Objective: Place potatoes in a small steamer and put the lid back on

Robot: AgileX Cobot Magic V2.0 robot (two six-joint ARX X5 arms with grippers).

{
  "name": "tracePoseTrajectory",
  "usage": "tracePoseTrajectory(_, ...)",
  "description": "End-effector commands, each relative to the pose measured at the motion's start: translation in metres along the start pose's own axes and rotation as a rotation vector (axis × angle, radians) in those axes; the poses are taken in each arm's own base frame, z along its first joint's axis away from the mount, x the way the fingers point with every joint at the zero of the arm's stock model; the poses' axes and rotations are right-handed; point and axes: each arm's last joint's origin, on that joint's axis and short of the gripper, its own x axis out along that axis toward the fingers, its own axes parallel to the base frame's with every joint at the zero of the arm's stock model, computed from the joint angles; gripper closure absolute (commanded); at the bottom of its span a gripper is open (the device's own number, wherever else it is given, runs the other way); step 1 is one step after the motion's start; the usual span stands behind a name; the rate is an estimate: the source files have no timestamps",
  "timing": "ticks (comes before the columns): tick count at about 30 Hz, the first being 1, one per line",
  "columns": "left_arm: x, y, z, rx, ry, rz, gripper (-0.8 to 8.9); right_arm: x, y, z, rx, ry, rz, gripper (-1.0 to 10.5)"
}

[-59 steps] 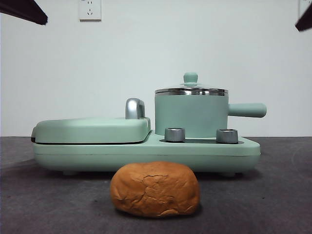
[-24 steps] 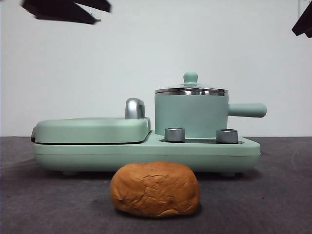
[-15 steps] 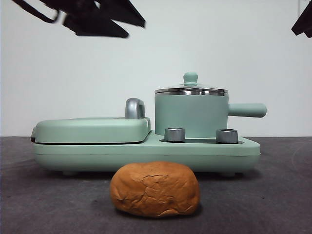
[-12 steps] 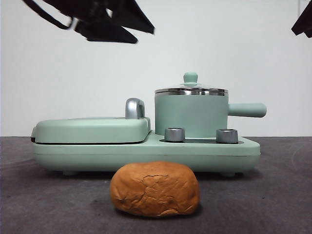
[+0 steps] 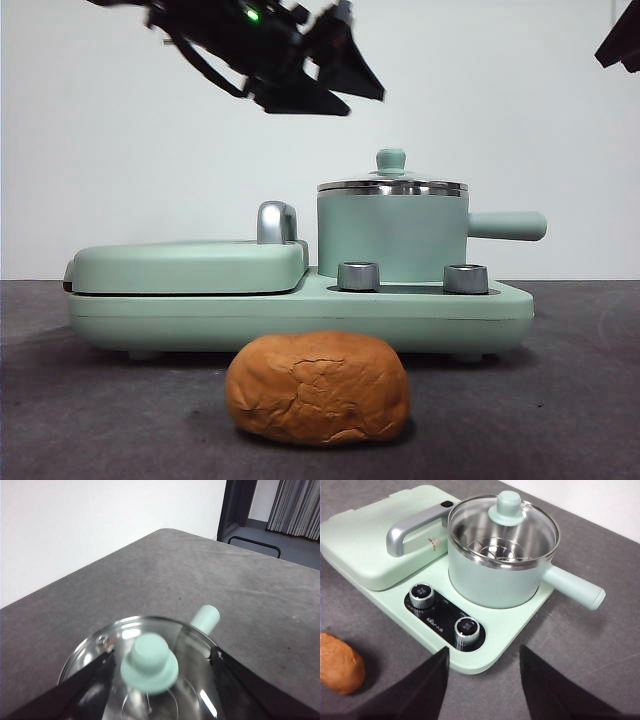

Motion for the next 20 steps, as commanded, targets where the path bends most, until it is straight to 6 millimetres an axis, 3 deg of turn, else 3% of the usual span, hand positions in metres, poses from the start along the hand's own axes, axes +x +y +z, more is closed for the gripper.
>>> tracePoseTrajectory(1, 0.019, 0.0, 0.002, 0.005, -0.01, -0.014, 5.06, -0.002, 0.0, 0.006, 0.0, -0.026, -0.003, 7.2)
tracePoseTrajectory(10, 0.053, 0.009, -0.014, 0.034, 0.01, -0.022, 5.05, -0.002, 0.0, 0.007, 0.001, -0.03, -0.004, 7.2)
tracePoseTrajectory(20, 0.064, 0.012, -0.027, 0.041, 0.006, -0.022, 5.06, -0.002, 0.0, 0.007, 0.002, -0.03, -0.004, 7.2)
